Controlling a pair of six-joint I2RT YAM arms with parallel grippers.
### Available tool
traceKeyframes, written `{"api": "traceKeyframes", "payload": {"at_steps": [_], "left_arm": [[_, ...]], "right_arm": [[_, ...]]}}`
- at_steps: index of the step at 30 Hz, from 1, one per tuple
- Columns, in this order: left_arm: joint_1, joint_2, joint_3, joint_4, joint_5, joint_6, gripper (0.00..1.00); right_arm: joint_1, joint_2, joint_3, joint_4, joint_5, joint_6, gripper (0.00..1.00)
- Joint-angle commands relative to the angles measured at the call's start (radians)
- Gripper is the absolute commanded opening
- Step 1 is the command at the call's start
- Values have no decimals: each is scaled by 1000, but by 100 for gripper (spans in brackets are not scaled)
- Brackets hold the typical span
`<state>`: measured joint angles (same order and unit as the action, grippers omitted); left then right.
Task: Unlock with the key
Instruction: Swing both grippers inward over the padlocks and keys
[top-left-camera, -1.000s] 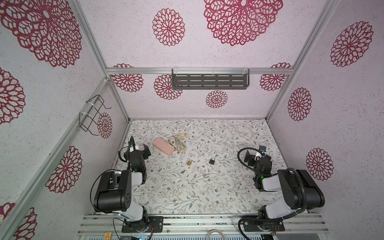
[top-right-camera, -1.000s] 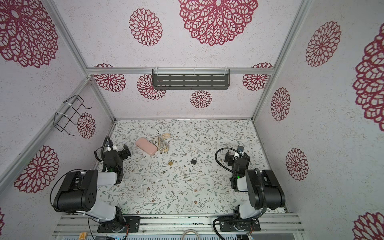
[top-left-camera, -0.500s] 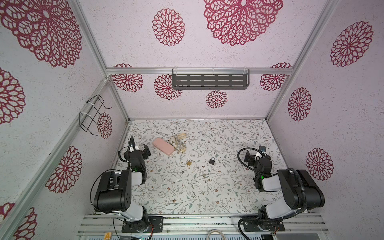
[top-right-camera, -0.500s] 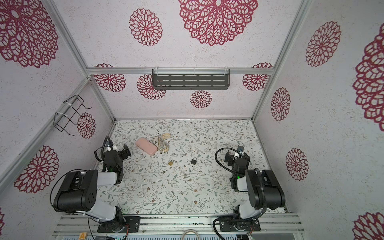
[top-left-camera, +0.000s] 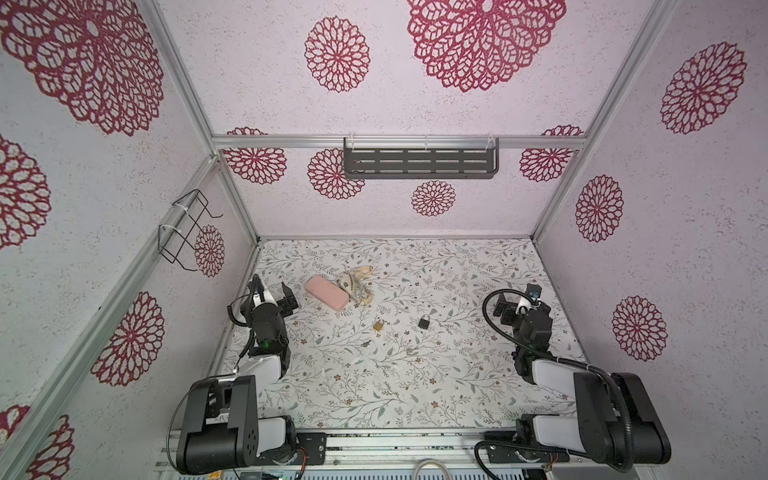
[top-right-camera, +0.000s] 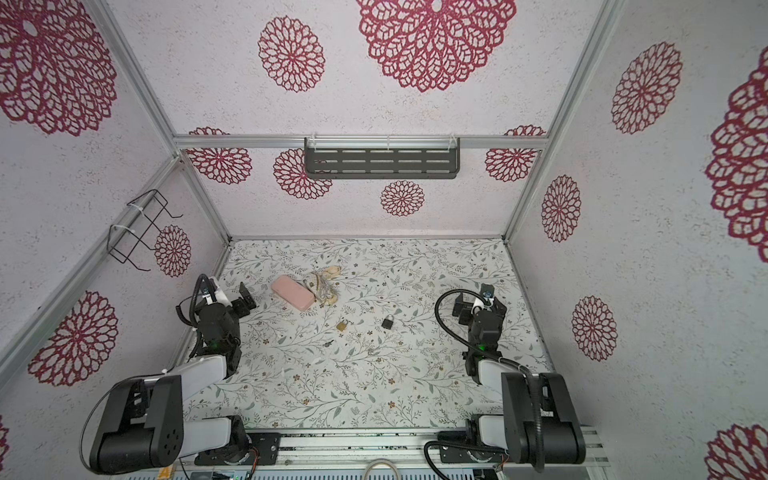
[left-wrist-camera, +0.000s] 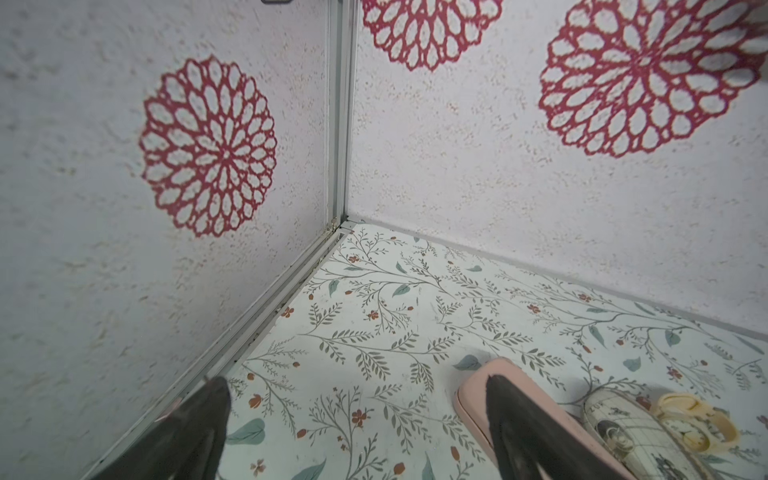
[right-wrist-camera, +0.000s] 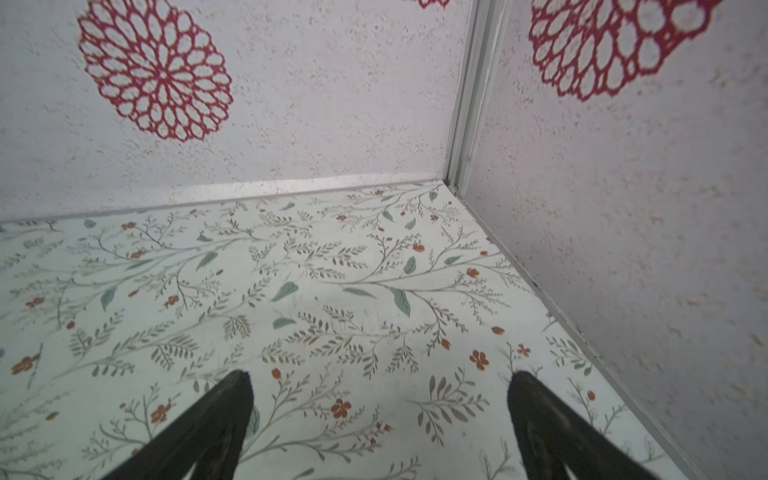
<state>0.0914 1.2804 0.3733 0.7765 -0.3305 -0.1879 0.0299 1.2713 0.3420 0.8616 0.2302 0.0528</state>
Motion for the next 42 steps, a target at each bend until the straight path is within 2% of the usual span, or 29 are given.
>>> {"api": "traceKeyframes", "payload": {"at_steps": [1, 3, 6, 8, 10, 14, 21, 32, 42], "left_arm": [[-3, -103, 30, -190, 4, -90, 97], [-1, -147, 63, -265, 17, -173, 97], [9, -181, 138, -426, 36, -364, 98], [14, -191, 172, -513, 44, -460, 97], [32, -186, 178, -522, 82, -543, 97], [54, -174, 248, -660, 177, -588, 97], [26, -224, 242, -735, 312, -638, 98], [-281, -250, 241, -853, 317, -658, 98], [-536, -180, 254, -845, 280, -732, 98]], "right_arm": [[4, -62, 125, -301, -4, 82, 99], [4, -77, 196, -430, 26, 166, 99], [-3, -91, 246, -603, 69, 366, 99], [-27, -101, 242, -632, -13, 442, 99], [-35, -102, 267, -700, -67, 489, 99], [-28, -94, 319, -800, -180, 495, 99], [75, -61, 404, -980, -230, 466, 99], [377, 47, 495, -1172, -317, 513, 99], [641, 101, 519, -1265, -276, 582, 93]]}}
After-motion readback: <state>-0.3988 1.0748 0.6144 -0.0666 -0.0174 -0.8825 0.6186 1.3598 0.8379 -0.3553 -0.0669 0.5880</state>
